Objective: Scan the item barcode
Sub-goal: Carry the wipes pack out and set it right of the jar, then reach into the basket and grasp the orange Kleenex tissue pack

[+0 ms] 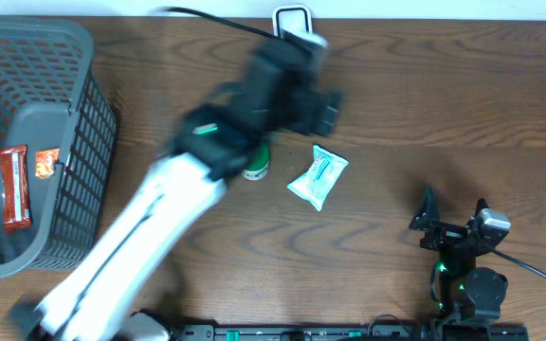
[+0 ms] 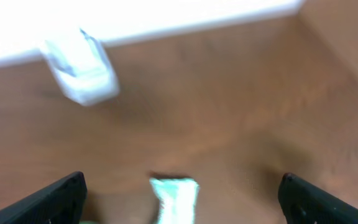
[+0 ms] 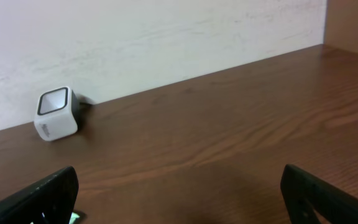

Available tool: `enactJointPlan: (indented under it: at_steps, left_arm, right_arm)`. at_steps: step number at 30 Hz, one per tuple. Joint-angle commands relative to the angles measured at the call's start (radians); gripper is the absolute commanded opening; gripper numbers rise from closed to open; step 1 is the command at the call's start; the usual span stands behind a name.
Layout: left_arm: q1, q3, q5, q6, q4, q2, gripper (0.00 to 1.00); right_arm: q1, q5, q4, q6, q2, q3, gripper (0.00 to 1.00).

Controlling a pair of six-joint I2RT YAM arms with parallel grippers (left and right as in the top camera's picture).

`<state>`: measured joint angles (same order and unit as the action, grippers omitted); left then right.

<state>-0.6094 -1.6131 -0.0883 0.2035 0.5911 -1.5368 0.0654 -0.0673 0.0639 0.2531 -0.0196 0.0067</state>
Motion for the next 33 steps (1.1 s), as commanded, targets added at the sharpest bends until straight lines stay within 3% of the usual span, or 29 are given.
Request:
enactJointPlan:
  at_steps: [1,5,10,13,19,25,30,33]
  left_arm:
    - [0.179,-0.003,0.119,-0.021,0.074,0.142,0.98]
    - [0.504,-0.003,0.116,0.127,0.174,0.245,0.98]
    - [0.882,-0.003,-0.024,0.176,0.267,0.243,0.98]
    - [1.041,-0.003,-0.095,0.198,0.322,0.202,0.98]
    - [1.224,-0.003,-0.106,0.233,0.367,0.089,0.98]
    - [1.277,-0.003,-0.106,0.267,0.408,-0.009,0.98]
    - [1.274,0.005,-0.106,-0.116,0.255,-0.065,0.98]
    - [1.274,0.005,-0.106,-0.348,0.246,-0.106,0.98]
  right_arm:
    - [0.005,-0.006,0.004,0.008,0.000,-0.001,0.99]
    - [0.005,-0.006,0.004,0.008,0.000,-0.001,0.99]
    - [0.005,-0.006,0.004,0.008,0.000,-0.001,0.99]
    - [0.005,-0.006,0.004,0.008,0.000,-0.001,0.99]
    - [0.005,-0.006,0.004,0.008,0.000,-0.001,0.99]
    - [0.005,-0.006,0.004,0.008,0.000,-0.001,0.99]
    - [0.005,-0.006,0.004,0.008,0.000,-0.001,0.99]
    - [0.005,-0.006,0.004,0.008,0.000,-0.001,0.99]
